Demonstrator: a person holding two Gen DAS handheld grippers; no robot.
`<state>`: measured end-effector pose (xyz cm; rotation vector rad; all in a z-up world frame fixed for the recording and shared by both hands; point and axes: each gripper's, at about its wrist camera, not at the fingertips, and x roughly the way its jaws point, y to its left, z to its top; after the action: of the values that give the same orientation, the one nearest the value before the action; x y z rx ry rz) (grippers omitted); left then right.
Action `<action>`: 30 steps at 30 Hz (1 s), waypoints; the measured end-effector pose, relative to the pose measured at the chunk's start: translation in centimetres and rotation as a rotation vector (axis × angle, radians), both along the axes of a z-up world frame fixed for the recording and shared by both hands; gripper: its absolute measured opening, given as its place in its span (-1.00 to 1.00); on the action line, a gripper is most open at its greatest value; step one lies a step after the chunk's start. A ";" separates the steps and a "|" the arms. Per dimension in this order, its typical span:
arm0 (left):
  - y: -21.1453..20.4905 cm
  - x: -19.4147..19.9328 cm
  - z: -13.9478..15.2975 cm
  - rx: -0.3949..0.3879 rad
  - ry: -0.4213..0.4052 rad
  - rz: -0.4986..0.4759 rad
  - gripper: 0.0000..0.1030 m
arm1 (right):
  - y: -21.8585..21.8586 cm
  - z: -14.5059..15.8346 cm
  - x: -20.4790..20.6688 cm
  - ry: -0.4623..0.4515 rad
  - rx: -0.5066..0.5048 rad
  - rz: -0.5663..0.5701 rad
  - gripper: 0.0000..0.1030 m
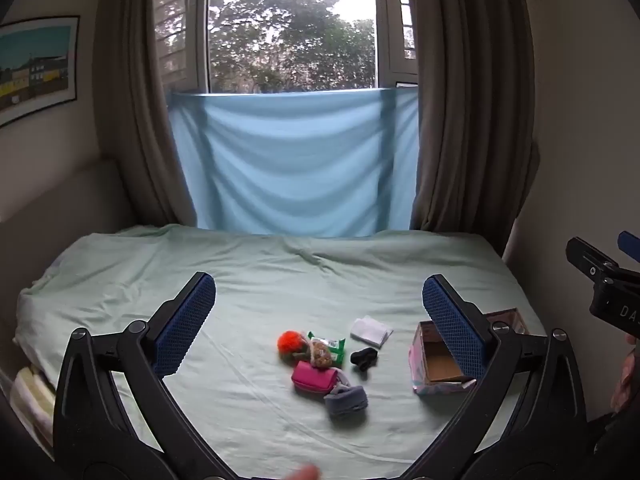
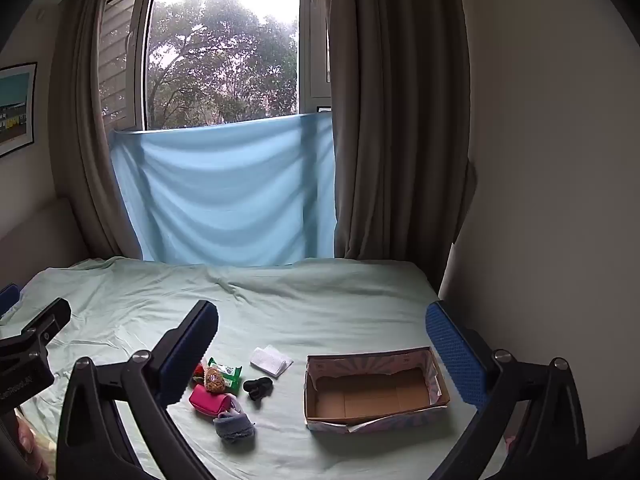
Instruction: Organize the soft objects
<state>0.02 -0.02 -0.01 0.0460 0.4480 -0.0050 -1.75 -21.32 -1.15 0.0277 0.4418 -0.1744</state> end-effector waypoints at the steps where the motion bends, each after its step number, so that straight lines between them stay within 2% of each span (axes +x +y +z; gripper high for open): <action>1: 0.0 0.0 0.0 0.001 -0.001 0.003 0.99 | 0.0 0.0 0.0 -0.005 -0.002 0.001 0.99; 5: -0.5 0.0 -0.1 0.025 -0.003 0.033 0.99 | 0.1 0.0 -0.2 -0.008 0.005 0.001 0.99; 7: -2.1 0.2 -0.2 0.057 -0.012 0.026 0.99 | 0.1 0.0 -0.3 -0.010 0.009 -0.003 0.99; 9: -1.2 0.1 -0.1 0.023 -0.015 0.006 0.99 | -0.5 -0.3 -0.2 -0.007 0.010 -0.008 0.99; 22: -0.5 0.3 -0.4 0.003 -0.009 0.008 0.99 | -0.9 0.4 -0.2 0.008 0.005 -0.023 0.99; 30: -1.3 0.2 -0.2 0.045 -0.042 0.031 0.99 | -0.7 0.4 0.2 0.015 0.022 -0.027 0.99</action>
<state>0.20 -1.30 -0.19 0.0834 0.4065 0.0361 -1.57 -22.00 -0.72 0.0542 0.4587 -0.1964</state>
